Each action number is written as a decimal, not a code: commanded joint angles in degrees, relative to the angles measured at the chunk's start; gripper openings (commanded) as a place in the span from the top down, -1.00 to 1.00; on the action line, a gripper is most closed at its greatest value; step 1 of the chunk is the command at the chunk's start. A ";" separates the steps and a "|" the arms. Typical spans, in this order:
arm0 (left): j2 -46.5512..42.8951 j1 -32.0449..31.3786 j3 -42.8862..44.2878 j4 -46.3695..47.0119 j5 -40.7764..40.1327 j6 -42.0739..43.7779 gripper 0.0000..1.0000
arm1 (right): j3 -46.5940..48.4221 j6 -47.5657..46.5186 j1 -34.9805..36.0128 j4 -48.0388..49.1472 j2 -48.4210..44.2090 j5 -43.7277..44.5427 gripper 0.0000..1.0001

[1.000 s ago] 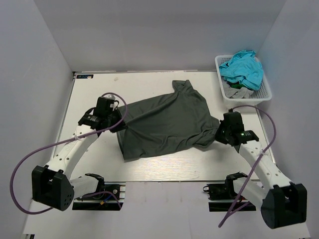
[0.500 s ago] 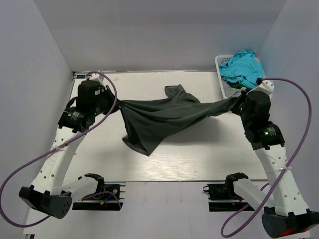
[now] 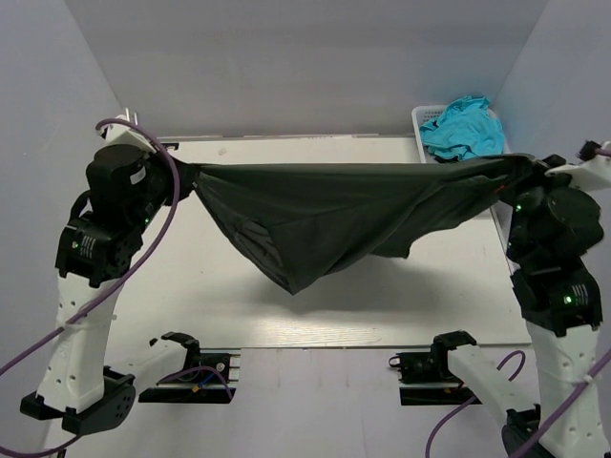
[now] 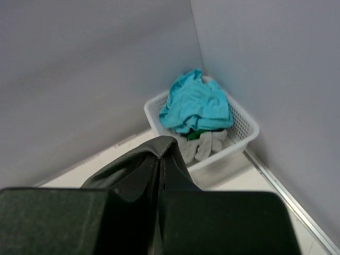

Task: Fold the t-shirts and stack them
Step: Flatten out the tshirt

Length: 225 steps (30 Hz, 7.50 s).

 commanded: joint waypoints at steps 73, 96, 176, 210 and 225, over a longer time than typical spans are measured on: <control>29.20 -4.41 -43.59 21.25 19.01 -0.29 -0.36 | -23.76 5.11 -4.03 10.96 35.59 -20.23 1.00; 29.11 -4.94 -40.60 18.62 18.48 -0.29 -0.04 | -23.58 4.84 -4.12 10.43 35.85 -21.02 1.00; 10.31 -8.10 -26.62 16.15 5.65 3.05 1.00 | -21.48 3.53 -4.12 8.32 18.54 -21.19 1.00; -5.95 -6.87 22.24 13.52 -4.29 16.50 1.00 | 31.34 -10.63 -4.12 2.17 2.89 -29.37 1.00; -11.05 -6.87 15.51 13.86 -1.03 15.01 1.00 | 18.74 -12.48 -3.85 8.91 -4.22 -31.74 1.00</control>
